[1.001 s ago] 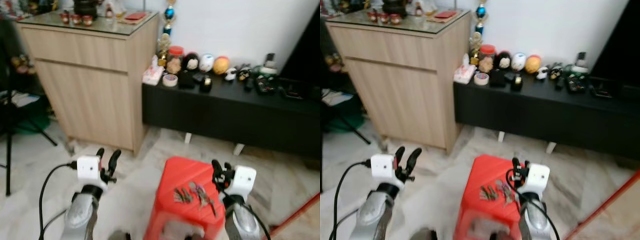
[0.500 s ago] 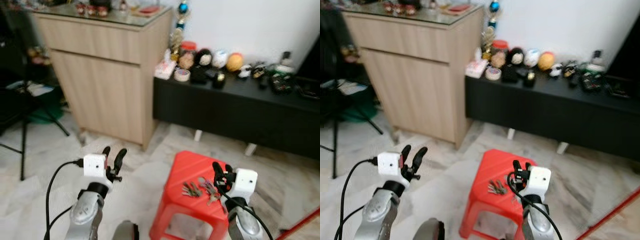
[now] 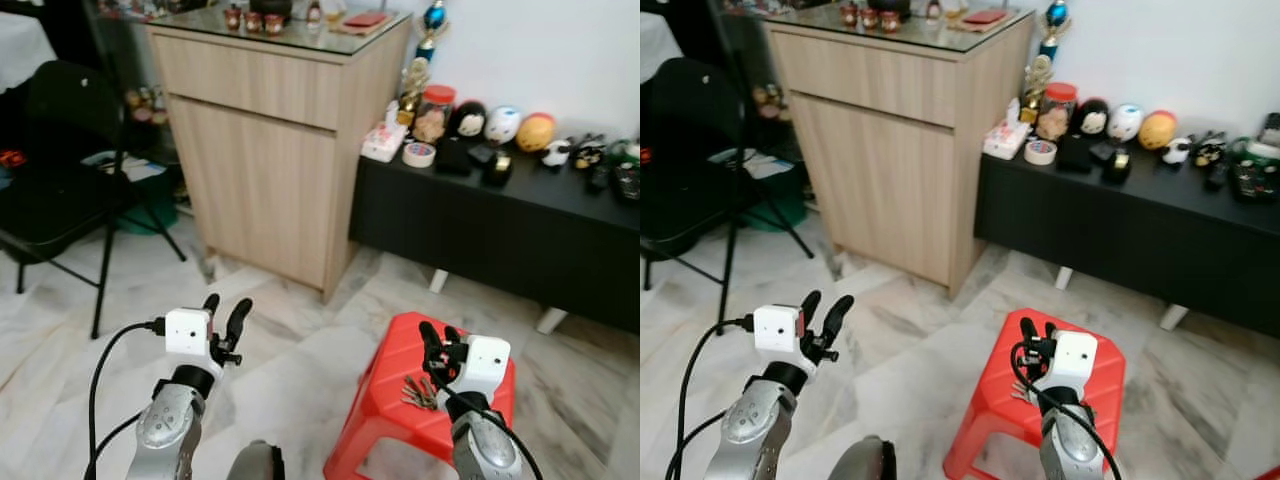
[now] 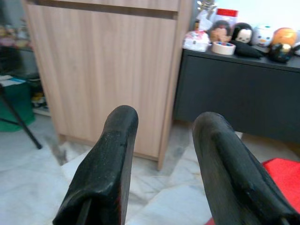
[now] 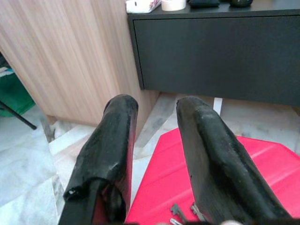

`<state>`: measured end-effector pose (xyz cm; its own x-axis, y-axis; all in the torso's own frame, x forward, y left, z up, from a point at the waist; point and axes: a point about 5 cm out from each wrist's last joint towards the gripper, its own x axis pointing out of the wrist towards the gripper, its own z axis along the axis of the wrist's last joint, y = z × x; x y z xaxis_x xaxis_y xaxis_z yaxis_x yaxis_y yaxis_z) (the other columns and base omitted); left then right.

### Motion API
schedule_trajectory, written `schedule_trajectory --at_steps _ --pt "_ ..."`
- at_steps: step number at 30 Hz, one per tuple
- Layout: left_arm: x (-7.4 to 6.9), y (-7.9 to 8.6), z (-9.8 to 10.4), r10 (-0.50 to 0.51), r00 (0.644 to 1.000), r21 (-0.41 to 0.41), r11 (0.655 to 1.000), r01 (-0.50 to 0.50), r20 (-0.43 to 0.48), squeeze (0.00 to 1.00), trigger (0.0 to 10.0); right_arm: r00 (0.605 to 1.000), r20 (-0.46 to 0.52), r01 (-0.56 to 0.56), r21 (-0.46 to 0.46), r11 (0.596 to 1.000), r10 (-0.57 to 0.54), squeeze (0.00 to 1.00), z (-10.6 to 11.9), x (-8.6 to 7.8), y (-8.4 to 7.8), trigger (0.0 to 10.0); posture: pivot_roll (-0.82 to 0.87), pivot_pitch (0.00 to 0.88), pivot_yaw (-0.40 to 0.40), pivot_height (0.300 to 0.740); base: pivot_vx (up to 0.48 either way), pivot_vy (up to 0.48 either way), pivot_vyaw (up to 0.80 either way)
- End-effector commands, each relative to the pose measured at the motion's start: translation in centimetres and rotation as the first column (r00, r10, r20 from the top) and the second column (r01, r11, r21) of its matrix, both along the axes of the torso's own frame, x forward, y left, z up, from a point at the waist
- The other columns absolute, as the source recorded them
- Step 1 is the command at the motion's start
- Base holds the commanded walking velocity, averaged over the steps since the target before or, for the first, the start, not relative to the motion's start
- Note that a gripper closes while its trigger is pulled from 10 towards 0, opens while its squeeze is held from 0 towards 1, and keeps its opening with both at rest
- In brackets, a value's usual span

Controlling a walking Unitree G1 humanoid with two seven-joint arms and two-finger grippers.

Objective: Hang keys on a hook

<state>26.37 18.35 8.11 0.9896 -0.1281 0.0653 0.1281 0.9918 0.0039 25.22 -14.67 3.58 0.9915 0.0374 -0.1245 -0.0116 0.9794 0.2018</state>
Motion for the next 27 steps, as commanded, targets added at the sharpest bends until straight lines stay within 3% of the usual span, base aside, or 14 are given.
schedule_trajectory --at_steps 1,6,12,18,27 --pt "0.1 -0.3 -0.1 -0.015 1.000 0.003 1.000 0.015 0.001 0.00 10.0 1.000 0.018 0.011 0.005 1.000 -0.011 0.00 0.4 0.3 -0.3 10.0 0.04 0.000 -0.069 0.653 0.000 0.000 0.00" --pt "0.0 -0.4 -0.2 -0.014 1.000 -0.005 1.000 0.014 -0.005 0.00 10.0 0.999 0.001 0.042 -0.028 0.999 -0.042 0.00 0.2 0.3 -0.7 10.0 0.03 0.000 -0.072 0.653 0.000 0.000 0.00" --pt "0.0 -0.2 -0.3 -0.004 1.000 -0.005 1.000 0.004 -0.010 0.00 10.0 0.996 0.011 0.091 -0.118 0.989 -0.091 0.00 0.3 0.2 -1.6 10.0 0.03 0.000 -0.074 0.608 0.000 0.000 0.00" --pt "-0.2 0.3 -1.5 0.031 0.998 -0.010 0.999 -0.032 -0.051 0.00 10.0 0.991 0.042 0.128 -0.115 0.985 -0.124 0.00 0.8 0.4 -2.6 10.0 0.01 0.000 -0.081 0.608 0.000 0.000 0.00" --pt "0.2 -0.2 -1.0 0.026 0.999 -0.010 1.000 -0.027 -0.029 0.00 10.0 0.991 0.057 0.128 -0.124 0.984 -0.122 0.00 1.1 0.8 -2.9 10.0 0.02 0.000 -0.094 0.608 0.000 0.000 0.00"
